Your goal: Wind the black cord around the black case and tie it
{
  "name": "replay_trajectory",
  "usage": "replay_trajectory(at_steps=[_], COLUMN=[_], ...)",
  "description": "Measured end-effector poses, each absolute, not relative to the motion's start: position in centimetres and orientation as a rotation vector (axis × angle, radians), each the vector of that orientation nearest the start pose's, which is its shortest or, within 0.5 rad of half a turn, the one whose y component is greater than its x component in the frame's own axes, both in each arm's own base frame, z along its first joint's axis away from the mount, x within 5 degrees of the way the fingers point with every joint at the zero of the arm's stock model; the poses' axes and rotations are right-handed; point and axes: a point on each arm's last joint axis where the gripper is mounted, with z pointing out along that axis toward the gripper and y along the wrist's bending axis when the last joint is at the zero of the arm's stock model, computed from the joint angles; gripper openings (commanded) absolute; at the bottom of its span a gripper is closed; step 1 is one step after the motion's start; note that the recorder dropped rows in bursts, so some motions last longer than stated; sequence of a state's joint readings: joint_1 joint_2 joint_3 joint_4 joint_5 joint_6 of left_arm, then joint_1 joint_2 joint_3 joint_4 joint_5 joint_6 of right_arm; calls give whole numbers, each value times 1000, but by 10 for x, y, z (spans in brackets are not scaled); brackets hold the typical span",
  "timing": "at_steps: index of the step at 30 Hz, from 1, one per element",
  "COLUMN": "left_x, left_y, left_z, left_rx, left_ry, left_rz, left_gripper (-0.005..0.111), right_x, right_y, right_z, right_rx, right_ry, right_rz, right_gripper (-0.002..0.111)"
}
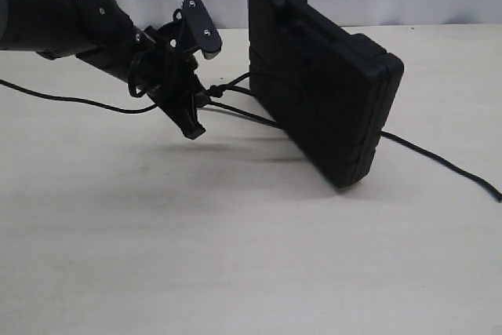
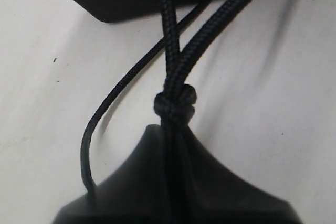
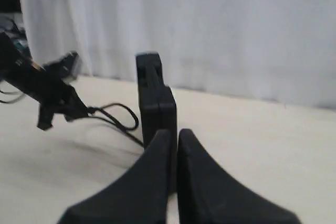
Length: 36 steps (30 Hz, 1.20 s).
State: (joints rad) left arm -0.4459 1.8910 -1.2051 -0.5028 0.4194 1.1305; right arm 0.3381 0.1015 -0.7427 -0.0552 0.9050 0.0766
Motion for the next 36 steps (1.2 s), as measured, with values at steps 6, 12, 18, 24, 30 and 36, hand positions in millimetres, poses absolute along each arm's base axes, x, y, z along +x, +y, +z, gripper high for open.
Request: replay_trajectory(at_steps=[6,12,18,24,30,36], left_x=[344,338,337,337,337,337], left_y=[-185,-184,-184,-184,-184,-183], left_z=[185,202,203,203,203,203], left_rx=[1452,1460,1473,1471,1469,1452], left_ry=[2106,2078,2082,2081,2083,2097], left_rz=[-174,-179,-185,-184,-185,-186], left_gripper=[0,0,0,0,0,0], right_x=[68,158,241,262,260,259], right_y=[27,64,90,84,87,89], right_z=[347,366,329,331,324,323], right_rx=[-311,-273,-271,-262,-321,-364], right_ry=[1958,1971,2168,2167,2227,2233], right_rz=[292,225,116,60,65,79], right_gripper=[4,4,4,4,4,4])
